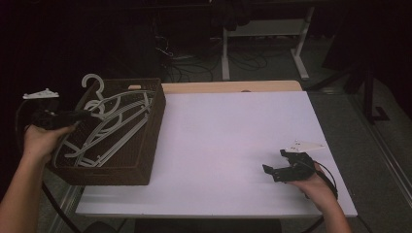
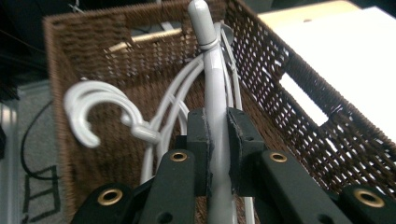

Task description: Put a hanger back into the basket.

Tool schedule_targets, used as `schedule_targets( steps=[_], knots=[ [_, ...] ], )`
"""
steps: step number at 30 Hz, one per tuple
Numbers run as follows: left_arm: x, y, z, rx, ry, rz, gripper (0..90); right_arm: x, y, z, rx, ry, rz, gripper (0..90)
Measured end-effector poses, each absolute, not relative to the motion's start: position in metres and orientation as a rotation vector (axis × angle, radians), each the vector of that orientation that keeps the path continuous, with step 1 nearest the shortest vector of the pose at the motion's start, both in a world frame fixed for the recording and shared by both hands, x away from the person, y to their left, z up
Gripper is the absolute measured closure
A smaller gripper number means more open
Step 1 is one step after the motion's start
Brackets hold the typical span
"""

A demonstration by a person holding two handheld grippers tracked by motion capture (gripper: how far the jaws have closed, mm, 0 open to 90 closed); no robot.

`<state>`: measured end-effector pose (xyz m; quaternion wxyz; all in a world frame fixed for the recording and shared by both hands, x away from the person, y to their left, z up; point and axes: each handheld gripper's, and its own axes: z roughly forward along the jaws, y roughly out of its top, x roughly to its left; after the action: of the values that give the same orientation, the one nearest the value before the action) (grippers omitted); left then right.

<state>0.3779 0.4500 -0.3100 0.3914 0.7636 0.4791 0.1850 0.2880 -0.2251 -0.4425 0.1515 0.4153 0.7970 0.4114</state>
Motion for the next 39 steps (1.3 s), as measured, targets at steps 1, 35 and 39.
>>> schedule_targets(
  steps=[1, 35, 39],
  knots=[
    [0.378, 0.449, -0.310, 1.939, 1.223, 0.467, 80.5, 0.288, -0.225, -0.442, 1.192, 2.288, 1.180, 9.5],
    [0.400, 0.454, -0.321, 2.133, 1.352, 0.550, 88.3, 0.287, -0.226, -0.441, 1.190, 2.283, 1.183, 9.5],
    [0.400, 0.453, -0.322, 2.156, 1.355, 0.577, 89.9, 0.288, -0.225, -0.441, 1.186, 2.287, 1.184, 9.5]
  ],
)
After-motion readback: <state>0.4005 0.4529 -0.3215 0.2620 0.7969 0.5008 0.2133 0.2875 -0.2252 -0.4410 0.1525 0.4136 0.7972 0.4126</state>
